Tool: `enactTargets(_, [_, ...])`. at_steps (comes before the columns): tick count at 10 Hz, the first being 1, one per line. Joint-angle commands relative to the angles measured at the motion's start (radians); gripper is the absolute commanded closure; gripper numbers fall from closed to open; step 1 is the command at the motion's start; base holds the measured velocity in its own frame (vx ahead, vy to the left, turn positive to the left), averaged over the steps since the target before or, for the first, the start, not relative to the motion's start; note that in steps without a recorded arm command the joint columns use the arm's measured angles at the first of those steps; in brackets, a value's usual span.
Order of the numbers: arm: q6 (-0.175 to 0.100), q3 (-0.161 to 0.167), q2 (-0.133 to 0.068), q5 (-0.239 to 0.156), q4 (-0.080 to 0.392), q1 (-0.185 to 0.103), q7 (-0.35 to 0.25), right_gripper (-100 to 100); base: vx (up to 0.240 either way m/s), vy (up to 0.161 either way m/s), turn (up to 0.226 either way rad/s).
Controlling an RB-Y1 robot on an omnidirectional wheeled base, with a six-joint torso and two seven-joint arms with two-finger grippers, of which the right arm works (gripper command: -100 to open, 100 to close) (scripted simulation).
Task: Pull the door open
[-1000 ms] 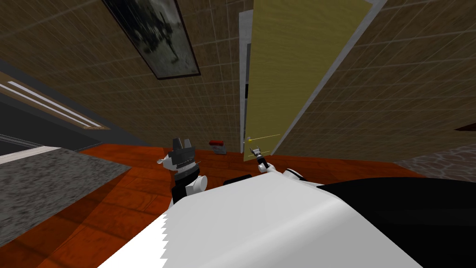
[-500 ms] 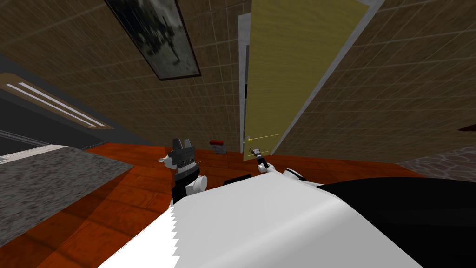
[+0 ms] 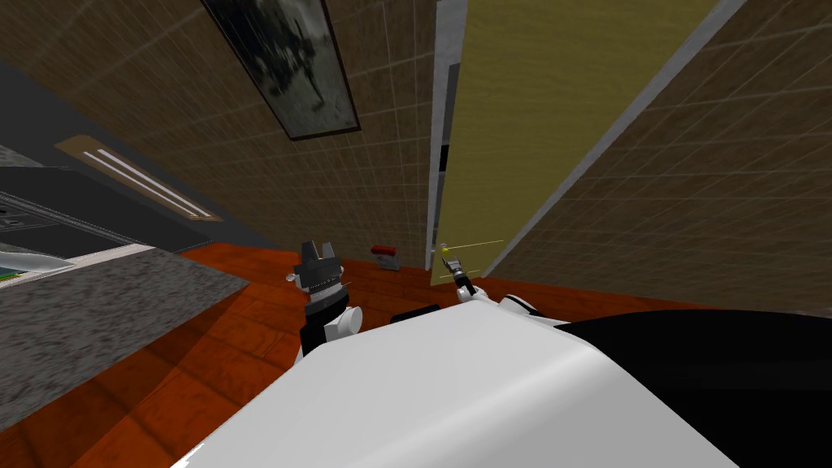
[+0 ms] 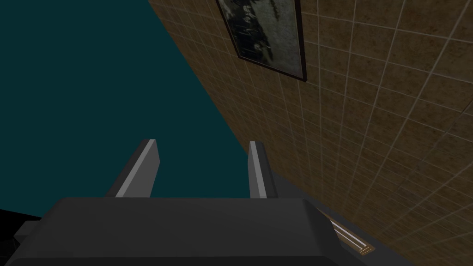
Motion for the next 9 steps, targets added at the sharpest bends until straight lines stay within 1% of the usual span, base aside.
enactTargets(1, [-0.013, -0.009, -0.025, -0.006, -0.006, 0.027, -0.019, -100, 0.213, 0.055, 0.129])
enactTargets(2, [-0.013, -0.009, -0.025, -0.006, -0.006, 0.027, -0.019, -100, 0.171, 0.02, 0.05])
enactTargets(3, [-0.013, -0.009, -0.025, -0.006, -0.006, 0.027, -0.019, -100, 0.067, 0.008, 0.001])
enactTargets(4, [-0.029, -0.019, -0.049, -0.012, 0.004, 0.041, -0.041, -100, 0.117, 0.008, 0.167])
enactTargets(5, [-0.034, -0.022, -0.056, -0.014, 0.007, 0.046, -0.049, -100, 0.193, 0.018, 0.151])
enactTargets(6, [-0.034, -0.018, -0.046, -0.012, 0.018, 0.035, -0.043, -100, 0.084, 0.008, 0.018])
enactTargets(7, [-0.034, -0.018, -0.046, -0.012, 0.018, 0.035, -0.043, 100, -0.017, -0.006, -0.027])
enactTargets(9, [-0.034, -0.018, -0.046, -0.012, 0.018, 0.035, -0.043, 100, -0.026, -0.007, 0.006])
